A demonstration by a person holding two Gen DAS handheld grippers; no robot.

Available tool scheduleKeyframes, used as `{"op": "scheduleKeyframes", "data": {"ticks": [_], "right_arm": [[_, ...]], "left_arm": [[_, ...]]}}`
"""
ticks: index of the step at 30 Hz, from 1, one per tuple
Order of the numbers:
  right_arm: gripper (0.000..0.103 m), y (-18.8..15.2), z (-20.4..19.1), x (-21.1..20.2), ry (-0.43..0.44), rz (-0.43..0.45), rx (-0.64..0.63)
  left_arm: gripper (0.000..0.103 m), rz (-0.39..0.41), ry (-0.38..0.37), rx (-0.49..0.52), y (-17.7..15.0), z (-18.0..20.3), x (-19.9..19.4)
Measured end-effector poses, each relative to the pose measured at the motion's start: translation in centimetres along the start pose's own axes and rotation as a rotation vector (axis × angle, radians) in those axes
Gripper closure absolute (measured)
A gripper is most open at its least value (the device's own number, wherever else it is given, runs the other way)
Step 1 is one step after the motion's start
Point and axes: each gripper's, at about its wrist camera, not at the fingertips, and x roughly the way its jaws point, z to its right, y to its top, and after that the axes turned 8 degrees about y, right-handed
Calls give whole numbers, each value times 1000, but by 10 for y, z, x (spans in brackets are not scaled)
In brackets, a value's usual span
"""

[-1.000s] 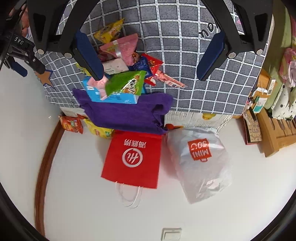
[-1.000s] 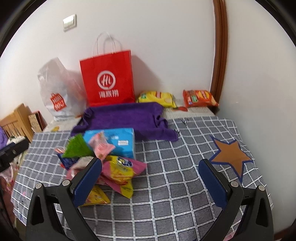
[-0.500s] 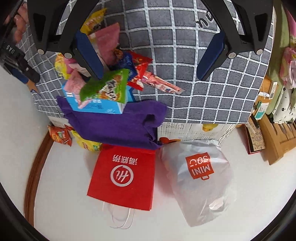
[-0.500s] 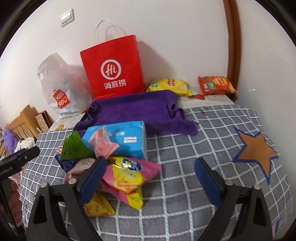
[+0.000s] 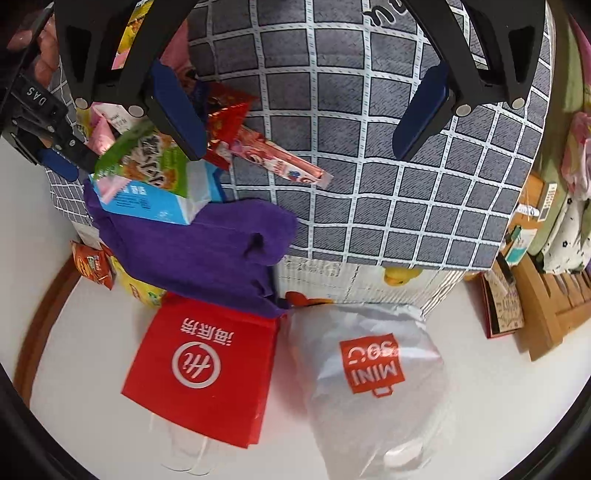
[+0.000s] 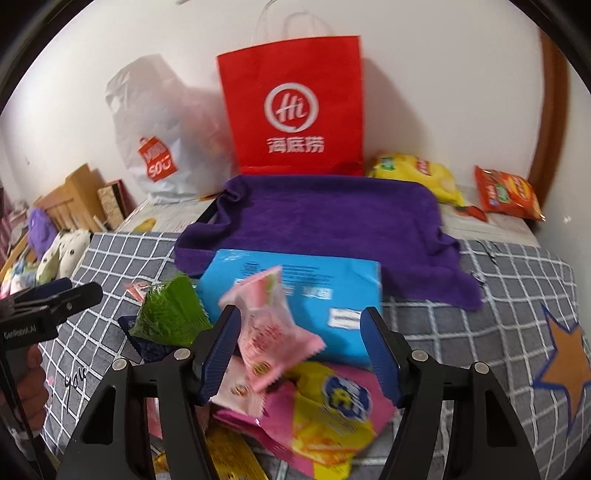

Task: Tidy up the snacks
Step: 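Reach the right tool into the snack pile and grasp the pink wrapped candy, then grasp the red-and-white stick snack with the left tool while the right tool holds the candy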

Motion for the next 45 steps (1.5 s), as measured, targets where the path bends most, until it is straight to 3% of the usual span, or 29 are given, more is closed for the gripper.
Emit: {"op": "scheduleKeyframes", "data": {"ticks": [5, 10, 14, 23, 28, 33, 38, 45], "right_arm": [[36, 4, -8, 24, 19, -59, -42], [62, 0, -19, 32, 6, -77, -119], [74, -2, -18, 16, 25, -48, -110], [74, -24, 26, -31, -45, 6, 8], [74, -42, 51, -43, -90, -18, 68], [74, -62, 71, -36, -108, -69, 111], [73, -76, 77, -21, -99, -110, 130], [67, -78, 78, -7, -102, -134, 110]], "left_arm": [[3, -18, 5, -14, 0, -6, 10], [3, -32, 19, -6, -3, -8, 14], [3, -39, 25, -4, -6, -10, 15], [3, -89, 32, -10, -16, -14, 30], [3, -87, -7, -5, -16, -8, 31], [3, -103, 29, 7, -12, -3, 42], [7, -142, 18, -35, -4, -4, 59], [26, -211, -36, -62, 3, 8, 86]]}}
